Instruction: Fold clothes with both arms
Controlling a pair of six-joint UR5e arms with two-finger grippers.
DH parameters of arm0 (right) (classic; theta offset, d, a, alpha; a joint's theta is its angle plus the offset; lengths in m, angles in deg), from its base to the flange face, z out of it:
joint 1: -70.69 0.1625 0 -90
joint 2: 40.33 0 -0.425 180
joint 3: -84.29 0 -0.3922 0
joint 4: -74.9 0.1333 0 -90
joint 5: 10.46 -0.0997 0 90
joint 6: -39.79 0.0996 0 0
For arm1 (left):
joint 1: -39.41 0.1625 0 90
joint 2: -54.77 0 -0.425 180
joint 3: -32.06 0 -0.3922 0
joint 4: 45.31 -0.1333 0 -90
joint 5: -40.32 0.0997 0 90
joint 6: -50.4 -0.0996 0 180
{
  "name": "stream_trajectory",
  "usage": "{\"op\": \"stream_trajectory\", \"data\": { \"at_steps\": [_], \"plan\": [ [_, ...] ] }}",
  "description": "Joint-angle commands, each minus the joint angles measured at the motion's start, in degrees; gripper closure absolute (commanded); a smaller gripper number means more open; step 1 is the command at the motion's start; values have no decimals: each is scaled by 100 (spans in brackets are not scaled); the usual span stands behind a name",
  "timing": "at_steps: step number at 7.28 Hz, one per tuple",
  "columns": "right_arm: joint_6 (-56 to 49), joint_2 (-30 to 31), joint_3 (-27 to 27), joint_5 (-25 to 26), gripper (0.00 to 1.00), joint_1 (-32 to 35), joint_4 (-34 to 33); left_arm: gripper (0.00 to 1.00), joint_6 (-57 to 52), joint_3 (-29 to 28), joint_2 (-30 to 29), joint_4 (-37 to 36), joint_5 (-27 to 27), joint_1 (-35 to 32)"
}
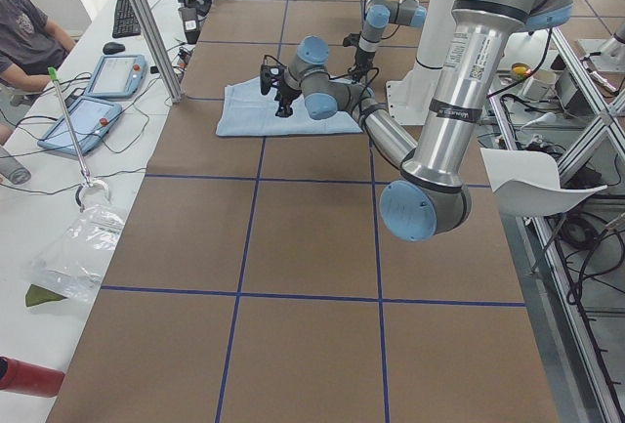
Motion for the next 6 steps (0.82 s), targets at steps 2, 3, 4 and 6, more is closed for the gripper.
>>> {"op": "stream_trajectory", "data": {
  "at_steps": [2,3,4,6],
  "plan": [
    [1,76,303,-10,100,1,-300,40,979,-4,-67,9,-29,187],
    [-8,93,418,-10,100,1,-425,40,1742,14,-120,26,57,519],
    [-8,102,419,-19,100,-8,-426,40,2533,127,-112,18,241,818],
    [-8,102,428,-19,100,-17,-426,41,3477,260,-59,-270,1048,1713]
  ]
}}
